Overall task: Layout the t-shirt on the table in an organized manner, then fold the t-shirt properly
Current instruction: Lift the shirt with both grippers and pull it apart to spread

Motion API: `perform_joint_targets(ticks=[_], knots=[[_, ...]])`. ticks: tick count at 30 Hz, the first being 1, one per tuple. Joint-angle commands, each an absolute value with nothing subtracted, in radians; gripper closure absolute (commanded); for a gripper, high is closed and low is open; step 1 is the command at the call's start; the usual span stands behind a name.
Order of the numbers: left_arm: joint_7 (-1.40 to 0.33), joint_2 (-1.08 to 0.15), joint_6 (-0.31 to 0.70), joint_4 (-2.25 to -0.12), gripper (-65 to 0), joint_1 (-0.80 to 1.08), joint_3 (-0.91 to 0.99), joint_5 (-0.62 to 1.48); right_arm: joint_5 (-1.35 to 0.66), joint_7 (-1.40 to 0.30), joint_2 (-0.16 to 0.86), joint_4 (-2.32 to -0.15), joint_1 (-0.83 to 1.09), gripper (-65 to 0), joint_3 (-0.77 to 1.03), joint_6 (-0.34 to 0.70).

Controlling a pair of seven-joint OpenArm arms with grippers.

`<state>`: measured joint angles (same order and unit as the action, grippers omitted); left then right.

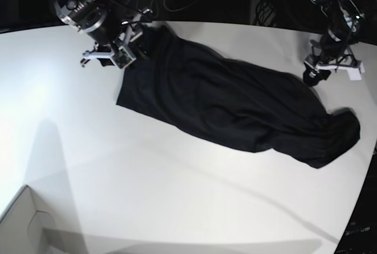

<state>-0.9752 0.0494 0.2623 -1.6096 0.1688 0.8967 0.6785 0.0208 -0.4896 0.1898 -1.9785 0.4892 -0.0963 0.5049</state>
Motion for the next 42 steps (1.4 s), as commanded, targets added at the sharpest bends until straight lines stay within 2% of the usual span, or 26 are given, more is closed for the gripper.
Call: perform_joint_targets(ticks=[1,11,19,23,25,27,37,40,42], knots=[[-0.944,0.039,0.266,-1.61,-36.8,0.16,0.874,0.699,0.007,-0.461,0.191,-1.997,0.478,-25.6,-0.097,0.51],[-0.852,0.035,0.26,-1.481,-36.7,0.11,0.837,0.699,0.007,-0.463,0.193,-1.995,0.433,-26.3,-0.102,0.512],[-0.811,-0.035,0.263,-1.334,-35.7,0.079,0.839,0.708,0.007,-0.463,0.193,-1.986,0.308,-40.3,-0.107,0.512],[-0.812,-0.058,0.266,-1.287,-23.9,0.077,0.839,0.71,0.005,-0.463,0.186,-1.931,0.191,-42.2,-0.148,0.512],[-0.811,-0.068,0.268,-1.268,-17.7,0.067,0.839,0.71,0.005,-0.463,0.185,-1.87,0.127,-42.2,-0.182,0.512],[-0.811,-0.079,0.268,-1.26,-14.9,0.051,0.839,0.71,0.005,-0.463,0.171,-1.797,0.068,-42.1,-0.208,0.512],[-0.822,-0.077,0.274,-1.274,-14.4,0.048,0.839,0.713,0.005,-0.456,0.051,-1.366,-0.193,-41.9,-0.262,0.512],[-0.823,-0.077,0.366,-1.274,-14.4,0.05,0.839,0.713,0.005,-0.456,0.013,-1.27,-0.266,-41.9,-0.262,0.512],[-0.825,-0.077,0.412,-1.274,-12.0,0.05,0.84,0.713,0.005,-0.456,-0.008,-1.227,-0.298,-41.8,-0.262,0.512]])
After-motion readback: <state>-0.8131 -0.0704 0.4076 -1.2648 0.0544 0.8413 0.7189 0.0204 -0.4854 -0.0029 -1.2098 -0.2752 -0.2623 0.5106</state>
